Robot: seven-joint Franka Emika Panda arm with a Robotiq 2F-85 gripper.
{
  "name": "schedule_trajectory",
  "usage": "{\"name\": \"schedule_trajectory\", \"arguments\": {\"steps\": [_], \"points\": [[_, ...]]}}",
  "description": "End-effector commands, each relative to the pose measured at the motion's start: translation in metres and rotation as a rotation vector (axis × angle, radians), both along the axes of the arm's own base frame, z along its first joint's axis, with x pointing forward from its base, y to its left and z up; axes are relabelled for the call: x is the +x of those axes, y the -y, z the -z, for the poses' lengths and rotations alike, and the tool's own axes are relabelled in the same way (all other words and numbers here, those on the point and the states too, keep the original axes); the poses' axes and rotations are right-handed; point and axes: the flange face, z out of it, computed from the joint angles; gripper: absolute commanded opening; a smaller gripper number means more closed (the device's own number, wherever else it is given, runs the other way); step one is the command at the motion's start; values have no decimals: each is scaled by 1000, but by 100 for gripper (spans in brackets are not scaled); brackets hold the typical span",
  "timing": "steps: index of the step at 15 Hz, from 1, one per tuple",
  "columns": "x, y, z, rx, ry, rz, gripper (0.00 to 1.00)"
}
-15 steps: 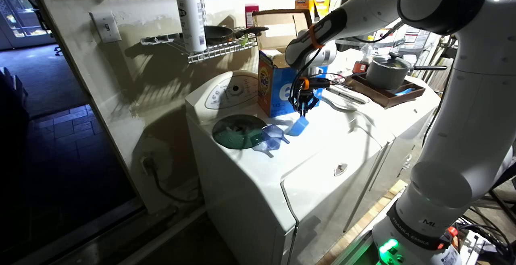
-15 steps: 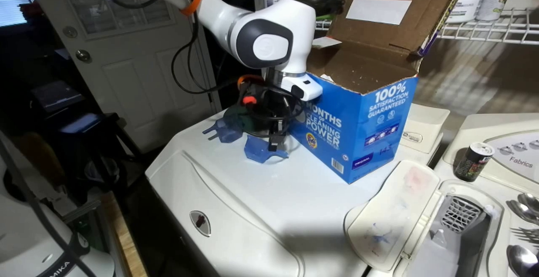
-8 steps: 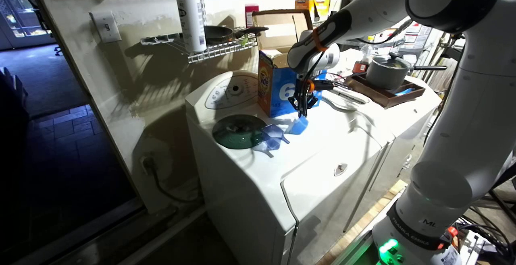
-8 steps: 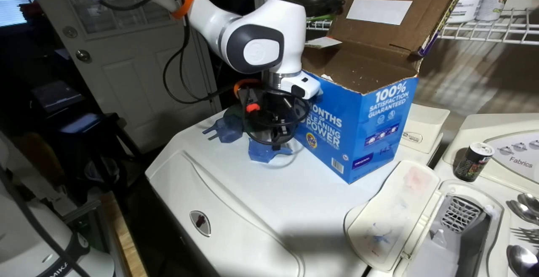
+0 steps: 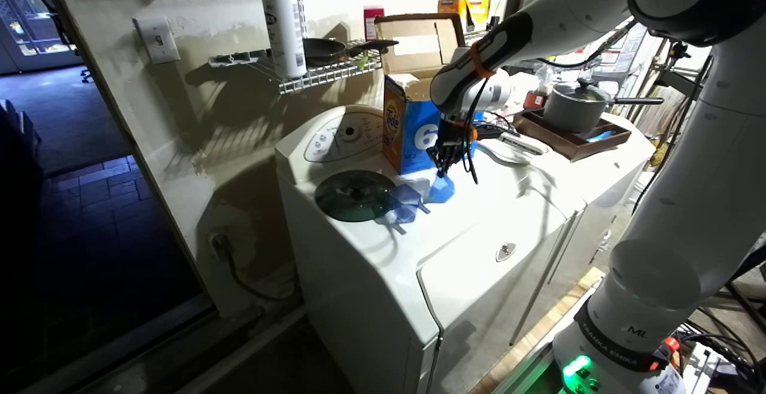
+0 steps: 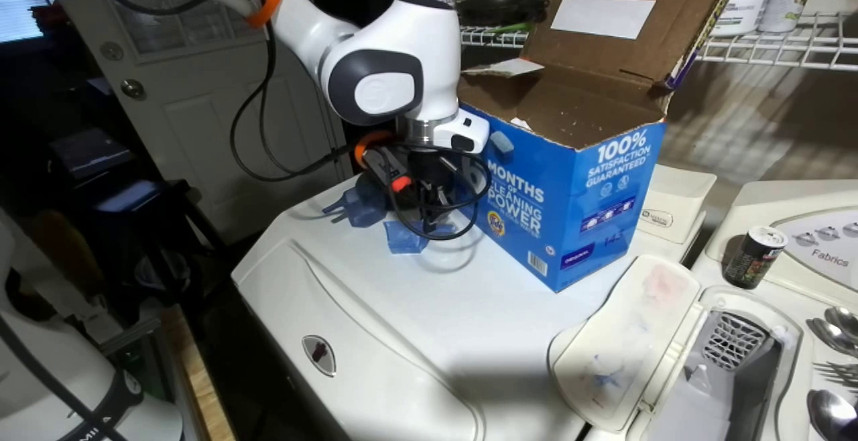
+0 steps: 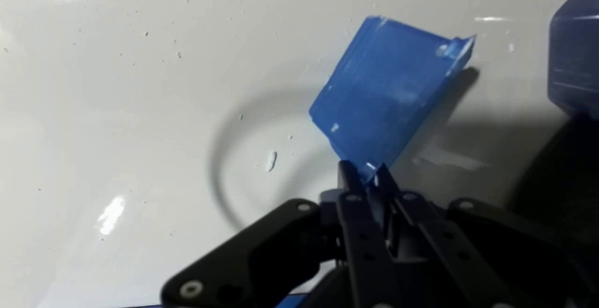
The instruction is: Put the first right scoop upright
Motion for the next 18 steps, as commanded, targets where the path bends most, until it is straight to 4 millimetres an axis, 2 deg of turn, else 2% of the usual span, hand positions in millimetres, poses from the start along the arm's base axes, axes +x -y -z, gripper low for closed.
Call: {"name": "schedule_trajectory", "arguments": {"steps": [1, 9, 18], "points": [[-19, 0, -3, 91, 45, -109, 2], [-36, 11, -6, 199, 178, -347, 2], [-44, 36, 1, 387, 278, -475, 2]]}}
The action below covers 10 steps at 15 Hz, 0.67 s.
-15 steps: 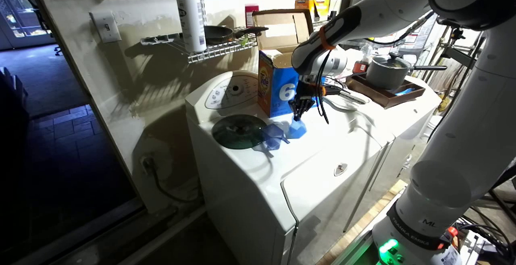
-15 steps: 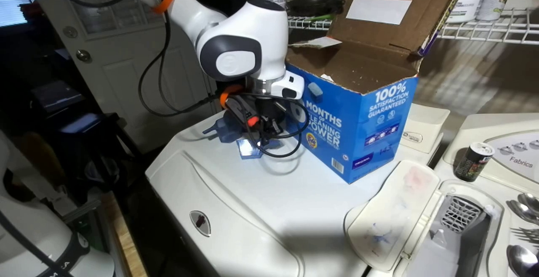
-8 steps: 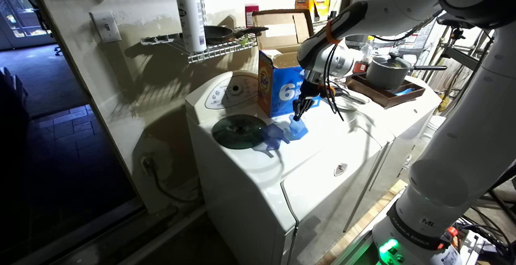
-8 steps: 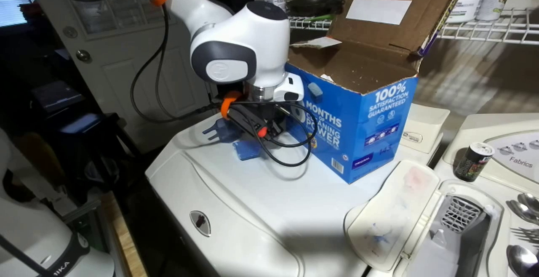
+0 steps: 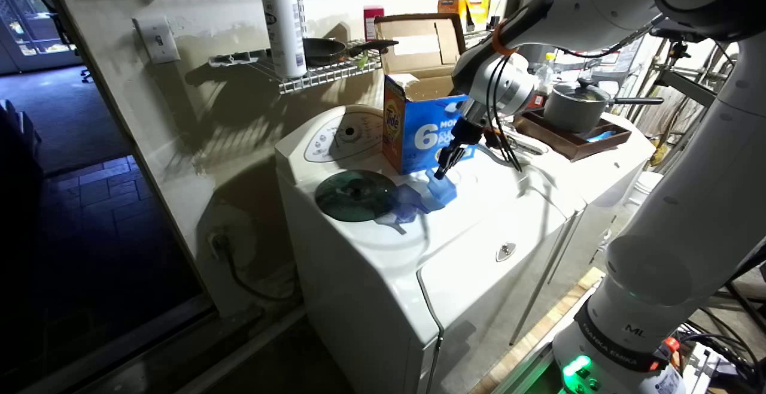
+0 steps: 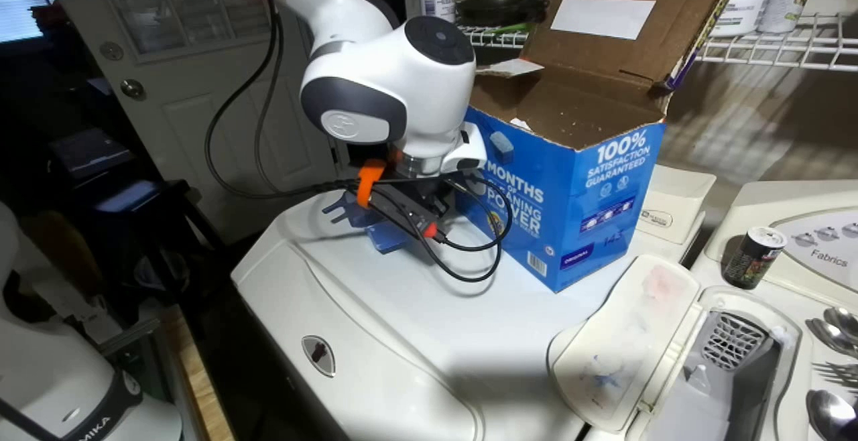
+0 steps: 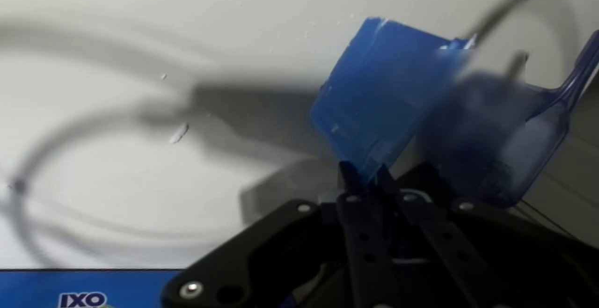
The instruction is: Put the first right scoop upright
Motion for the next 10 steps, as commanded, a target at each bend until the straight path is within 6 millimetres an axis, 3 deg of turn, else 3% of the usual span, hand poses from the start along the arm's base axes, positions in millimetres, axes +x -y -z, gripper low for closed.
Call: {"name": "schedule_trajectory", "arguments": {"steps": [1, 10], "points": [[-7, 15, 0, 81, 22, -40, 2], [-5, 39, 3, 133, 150, -76, 2]]}}
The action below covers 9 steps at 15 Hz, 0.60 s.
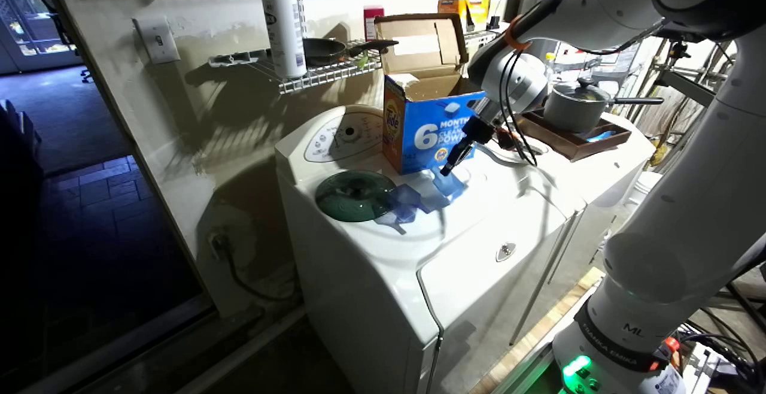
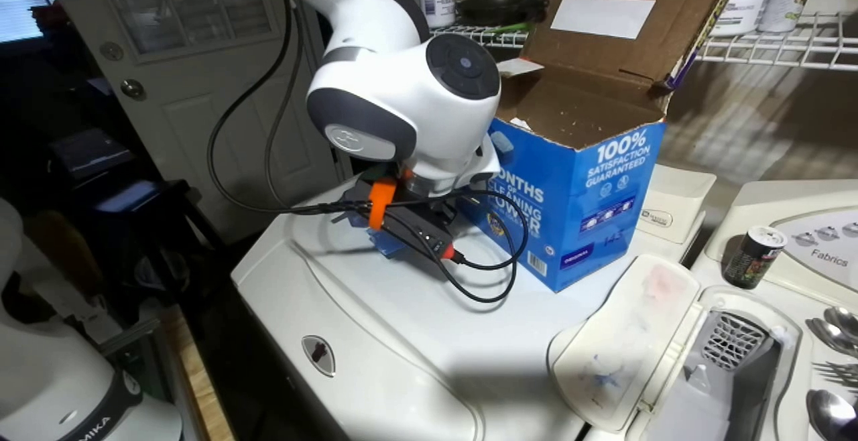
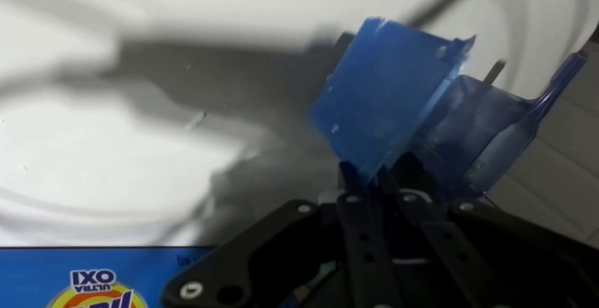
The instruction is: Put the first right scoop upright
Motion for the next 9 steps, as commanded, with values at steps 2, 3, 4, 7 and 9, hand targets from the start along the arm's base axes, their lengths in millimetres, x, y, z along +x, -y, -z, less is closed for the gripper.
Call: {"name": "schedule_trajectory", "arguments": {"steps": [2, 3, 4, 7, 9], "points": [[11, 8, 2, 70, 83, 18, 2], [13, 9, 3, 88, 92, 33, 2], [15, 11, 5, 103, 99, 54, 2], [20, 14, 12, 148, 111, 101, 2], [23, 15, 17, 167, 94, 127, 2]]}}
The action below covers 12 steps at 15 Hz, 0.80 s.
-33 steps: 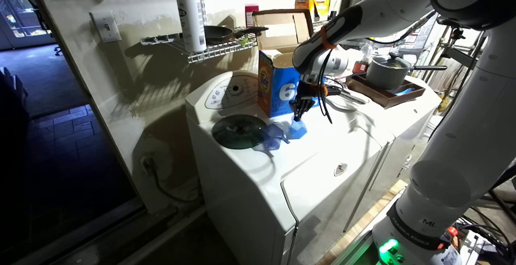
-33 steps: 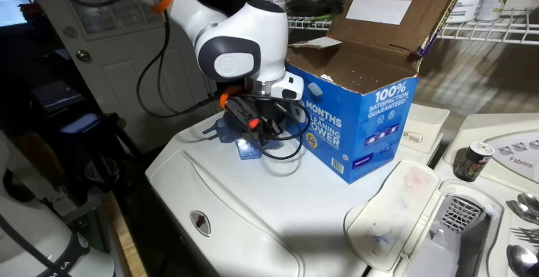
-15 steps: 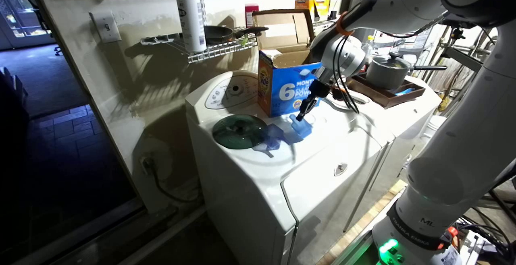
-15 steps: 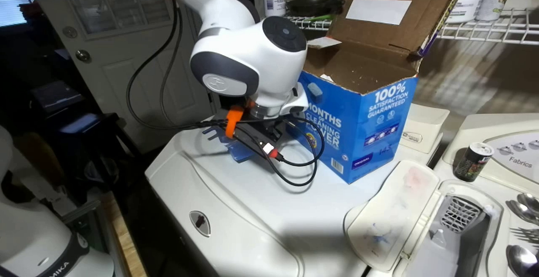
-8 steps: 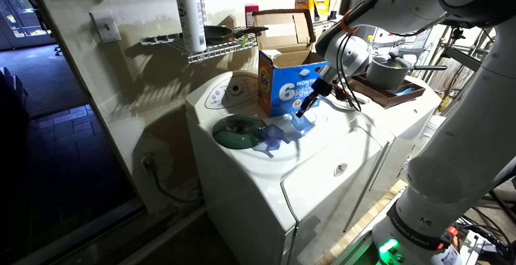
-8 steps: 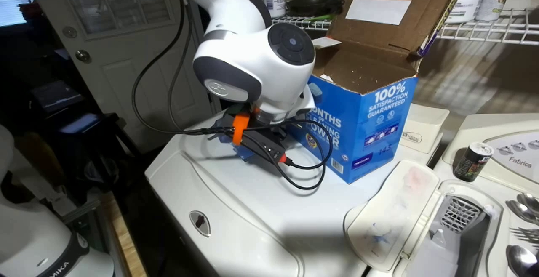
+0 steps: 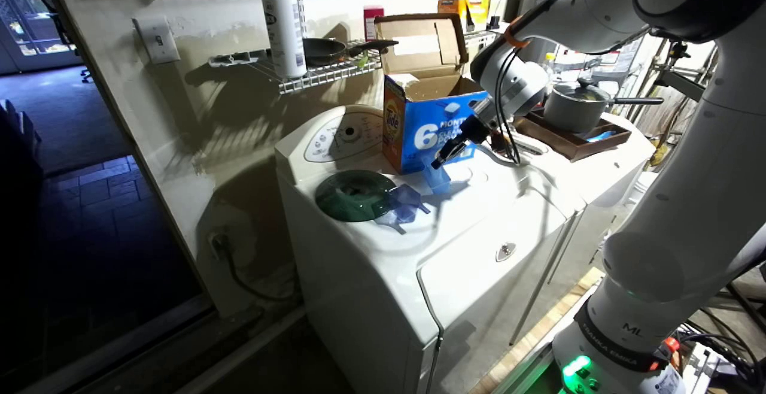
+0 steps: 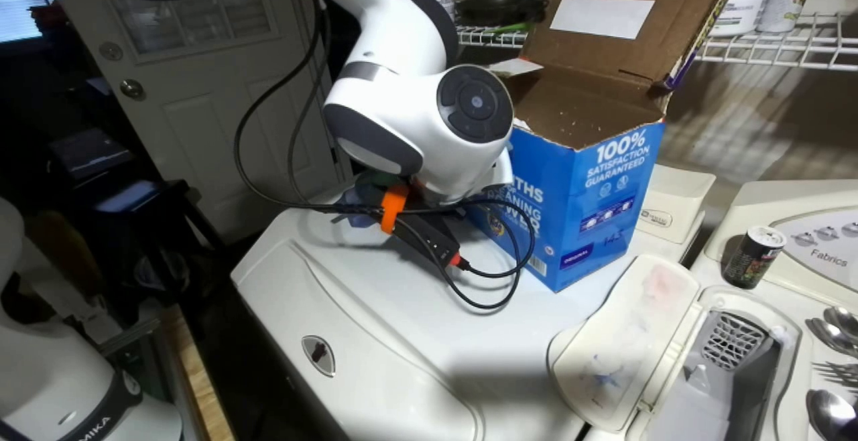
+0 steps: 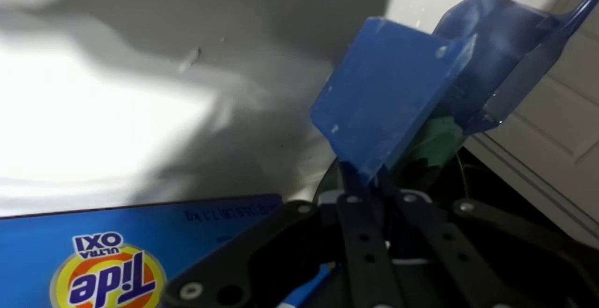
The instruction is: Put the first right scoop upright
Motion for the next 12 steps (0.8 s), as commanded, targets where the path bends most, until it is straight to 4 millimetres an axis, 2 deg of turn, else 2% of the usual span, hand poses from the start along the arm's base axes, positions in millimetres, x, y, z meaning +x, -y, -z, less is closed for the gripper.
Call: {"name": "schedule_trajectory", "arguments": {"steps": [1, 6, 7, 8, 10, 12], "points": [[10, 7, 10, 62, -1, 32, 2], [12, 12, 22, 84, -26, 85, 2], [12, 12, 24, 86, -33, 90, 11], [11, 10, 25, 86, -33, 93, 36], [7, 6, 25, 78, -35, 98, 40], [4, 4, 23, 65, -38, 115, 53]]}}
